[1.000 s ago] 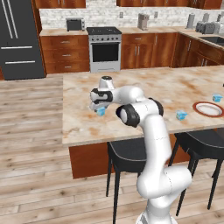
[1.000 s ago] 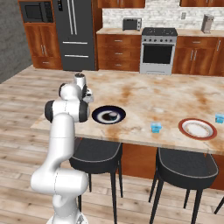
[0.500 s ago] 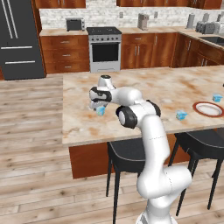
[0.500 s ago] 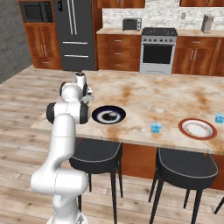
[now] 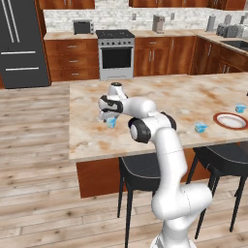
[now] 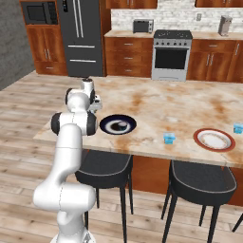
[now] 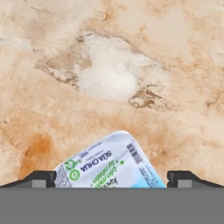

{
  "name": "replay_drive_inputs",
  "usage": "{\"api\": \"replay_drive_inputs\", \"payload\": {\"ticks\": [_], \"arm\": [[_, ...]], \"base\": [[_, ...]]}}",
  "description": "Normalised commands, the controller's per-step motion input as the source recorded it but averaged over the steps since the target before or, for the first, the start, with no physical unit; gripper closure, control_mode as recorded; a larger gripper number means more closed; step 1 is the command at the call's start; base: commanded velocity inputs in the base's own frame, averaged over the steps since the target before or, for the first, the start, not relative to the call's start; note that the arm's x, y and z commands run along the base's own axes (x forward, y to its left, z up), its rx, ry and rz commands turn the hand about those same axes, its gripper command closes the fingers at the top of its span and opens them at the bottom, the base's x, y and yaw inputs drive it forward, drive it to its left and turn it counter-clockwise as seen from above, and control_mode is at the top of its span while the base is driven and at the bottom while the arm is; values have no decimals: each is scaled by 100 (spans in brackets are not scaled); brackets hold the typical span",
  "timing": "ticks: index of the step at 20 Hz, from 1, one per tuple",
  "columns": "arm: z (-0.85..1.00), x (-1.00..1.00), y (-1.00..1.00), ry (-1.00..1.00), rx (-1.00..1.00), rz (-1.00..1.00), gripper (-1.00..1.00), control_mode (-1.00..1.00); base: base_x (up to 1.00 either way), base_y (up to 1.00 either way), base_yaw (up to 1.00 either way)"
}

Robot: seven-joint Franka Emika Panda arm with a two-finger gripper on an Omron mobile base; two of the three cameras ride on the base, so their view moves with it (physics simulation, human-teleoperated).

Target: Place two yogurt containers on each plate.

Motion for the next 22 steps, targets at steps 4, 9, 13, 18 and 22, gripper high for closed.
{"api": "replay_drive_inputs", "payload": {"ticks": [4,9,13,18,22], "arm": [[-29,0,0,0,-1,0,-100,-100],[-36,-2,0,0,0,0,-100,-100],[-44,-10,0,-1,0,0,-100,-100],[-48,-12,0,0,0,0,-100,-100],[-46,-22,0,-1,0,0,-100,-100]], "base": [[0,0,0],[0,0,0],[0,0,0],[0,0,0],[0,0,0]]}}
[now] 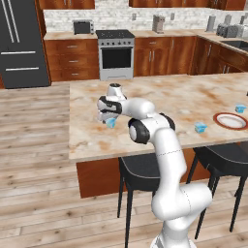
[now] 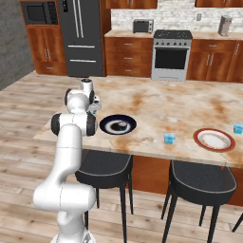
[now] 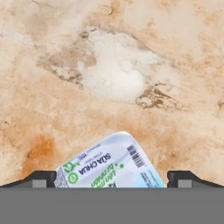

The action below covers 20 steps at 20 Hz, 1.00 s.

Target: Place two yogurt containers on each plate.

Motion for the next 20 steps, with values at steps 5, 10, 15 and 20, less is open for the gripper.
{"api": "replay_drive_inputs", "payload": {"ticks": [5,10,15,20], "arm": [[-47,-22,0,0,0,0,100,-100],[-2,-11,-2,-1,0,0,100,-100],[32,-1,-11,2,0,0,100,-100],[24,0,-15,2,0,0,100,-100]], "base": [[0,0,0],[0,0,0],[0,0,0],[0,0,0]]}}
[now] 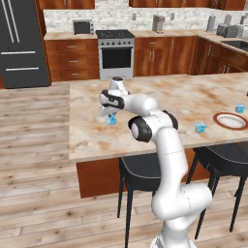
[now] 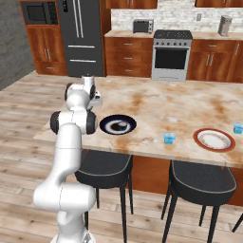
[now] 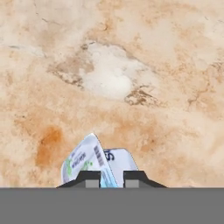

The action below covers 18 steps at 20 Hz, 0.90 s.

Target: Place two yogurt containers on each plate.

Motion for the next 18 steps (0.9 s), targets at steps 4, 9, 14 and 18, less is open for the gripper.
{"api": "replay_drive_inputs", "payload": {"ticks": [4,9,14,18], "arm": [[35,0,-23,0,3,-5,100,-100],[32,-24,-42,0,17,-27,100,-100],[8,-38,-47,0,25,-36,100,-100],[0,-45,-49,-14,7,-34,100,-100]], "base": [[0,0,0],[0,0,0],[0,0,0],[0,0,0]]}}
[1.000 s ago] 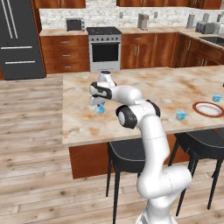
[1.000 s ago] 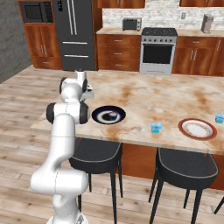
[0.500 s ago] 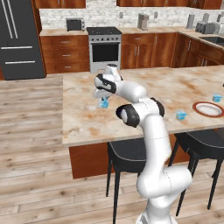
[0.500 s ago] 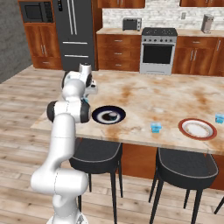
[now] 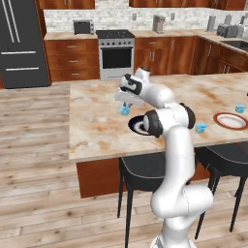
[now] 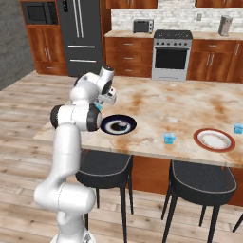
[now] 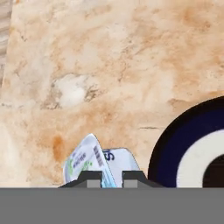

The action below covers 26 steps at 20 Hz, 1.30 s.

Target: Place two yogurt containers on each plate.

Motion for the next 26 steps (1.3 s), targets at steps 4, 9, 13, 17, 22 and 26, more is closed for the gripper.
{"api": "replay_drive_inputs", "payload": {"ticks": [4,9,13,17,22,26], "arm": [[-1,-49,-49,-35,0,-32,100,-100],[-22,-46,-36,-15,1,-21,100,-100],[-24,-28,-15,0,0,-7,100,-100],[-9,-1,-17,0,0,-3,100,-100],[-15,0,-16,0,0,-2,100,-100],[-18,-1,-14,0,0,0,100,-100]], "base": [[0,0,0],[0,0,0],[0,0,0],[0,0,0],[0,0,0],[0,0,0]]}}
